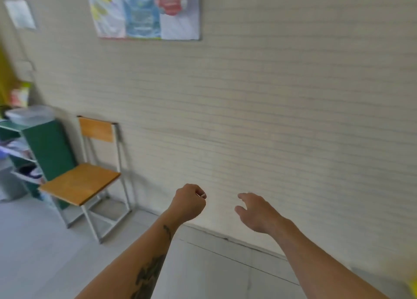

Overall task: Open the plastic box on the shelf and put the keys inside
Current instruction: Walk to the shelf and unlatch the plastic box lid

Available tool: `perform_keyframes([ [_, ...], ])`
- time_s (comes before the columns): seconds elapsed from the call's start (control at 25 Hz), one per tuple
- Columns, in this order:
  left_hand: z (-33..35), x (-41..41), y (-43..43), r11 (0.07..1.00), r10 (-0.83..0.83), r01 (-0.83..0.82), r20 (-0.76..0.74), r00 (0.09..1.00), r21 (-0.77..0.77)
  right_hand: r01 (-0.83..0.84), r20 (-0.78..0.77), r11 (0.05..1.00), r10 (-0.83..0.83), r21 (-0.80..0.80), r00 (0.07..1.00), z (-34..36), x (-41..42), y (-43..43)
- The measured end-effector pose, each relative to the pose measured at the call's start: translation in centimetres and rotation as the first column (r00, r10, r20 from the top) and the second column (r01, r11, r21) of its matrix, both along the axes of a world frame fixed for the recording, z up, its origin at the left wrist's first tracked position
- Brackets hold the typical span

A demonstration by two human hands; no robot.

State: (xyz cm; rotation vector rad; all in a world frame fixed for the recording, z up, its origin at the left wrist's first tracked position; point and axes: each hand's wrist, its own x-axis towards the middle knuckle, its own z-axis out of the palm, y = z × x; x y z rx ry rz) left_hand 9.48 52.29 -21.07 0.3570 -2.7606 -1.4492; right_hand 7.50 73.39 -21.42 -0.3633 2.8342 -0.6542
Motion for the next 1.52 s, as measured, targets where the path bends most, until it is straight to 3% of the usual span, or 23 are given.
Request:
perform_keyframes([
  [0.36,0.4,-2.0,-25.0,0.942,0.33,-0.33,-0.01,0.944,-0.066,-0.335,-0.014,0.942,0.335,0.025,0.942,0.7,-9.0,-26.7],
  [0.72,0.6,-11.2,-46.7,0.823,0.561,-0.555,0.02,0.828,-0.12,-0.565,-0.017,0.824,0.564,-0.043,0.825,1.4,-23.4,-51.9],
  [0.92,3.0,-14.5,-57.5,0.727,0.678,-0.676,-0.031,0.735,-0.125,-0.674,-0.054,0.738,0.674,0.017,0.737,3.5,-29.7,-66.0],
  [1.16,2.8,-14.6,-73.5,0.635,0.754,-0.757,-0.091,0.651,-0.152,-0.73,-0.097,0.674,0.739,0.111,0.667,3.2,-31.2,-83.8],
  [1.52,4.4,-14.6,-98.3,0.68,0.709,-0.71,-0.083,0.7,-0.183,-0.685,-0.103,0.717,0.697,0.132,0.71,4.0,-30.6,-107.5],
])
